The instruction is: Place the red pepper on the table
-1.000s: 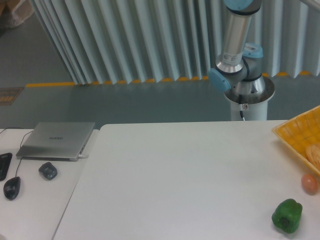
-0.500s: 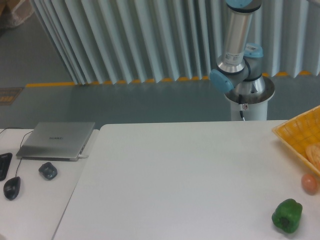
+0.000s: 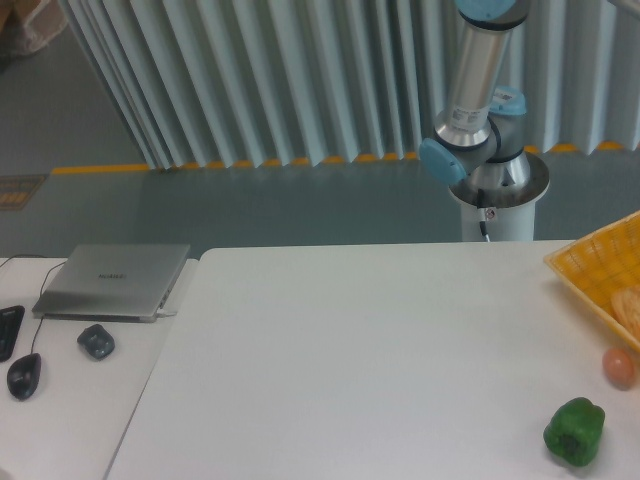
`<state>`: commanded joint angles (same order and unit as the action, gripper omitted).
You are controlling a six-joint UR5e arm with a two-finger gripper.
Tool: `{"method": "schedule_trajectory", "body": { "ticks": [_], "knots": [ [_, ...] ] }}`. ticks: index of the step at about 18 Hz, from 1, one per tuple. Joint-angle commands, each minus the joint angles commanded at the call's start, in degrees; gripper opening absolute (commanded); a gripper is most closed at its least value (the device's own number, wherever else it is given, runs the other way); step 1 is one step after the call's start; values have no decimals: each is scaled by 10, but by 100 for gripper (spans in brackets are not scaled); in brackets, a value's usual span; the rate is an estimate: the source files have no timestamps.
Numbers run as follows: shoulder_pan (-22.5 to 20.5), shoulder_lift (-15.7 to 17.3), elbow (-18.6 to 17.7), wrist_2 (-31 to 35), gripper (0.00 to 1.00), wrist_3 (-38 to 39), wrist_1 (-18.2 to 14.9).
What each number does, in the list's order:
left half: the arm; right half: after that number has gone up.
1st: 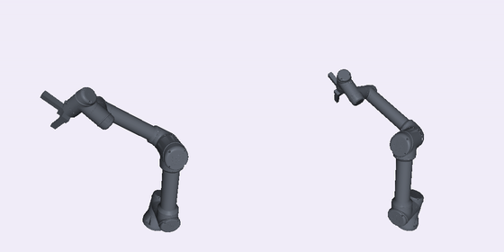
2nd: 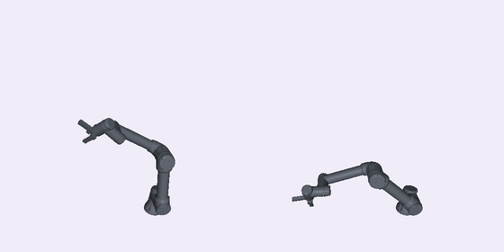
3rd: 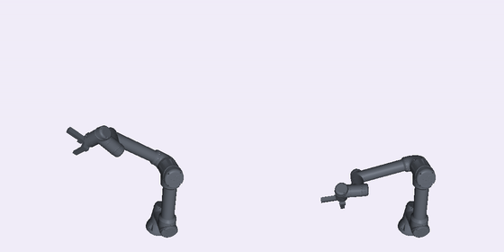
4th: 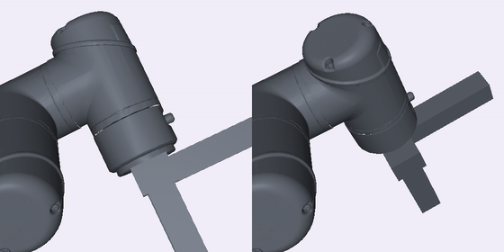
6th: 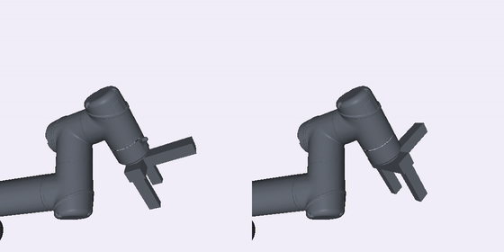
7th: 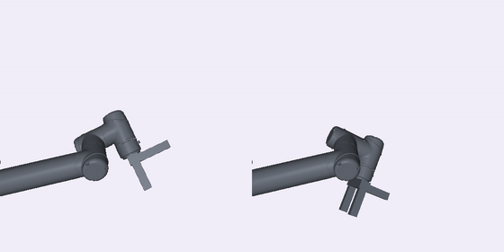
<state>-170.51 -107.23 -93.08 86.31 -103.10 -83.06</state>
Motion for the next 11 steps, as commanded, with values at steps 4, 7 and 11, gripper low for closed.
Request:
{"method": "schedule_trajectory", "body": {
  "ticks": [4, 7, 11],
  "knots": [
    [-1, -12, 16, 0, 100, -1, 25],
    [1, -22, 39, 1, 100, 0, 22],
    [10, -23, 57, 6, 100, 1, 20]
  ]
}}
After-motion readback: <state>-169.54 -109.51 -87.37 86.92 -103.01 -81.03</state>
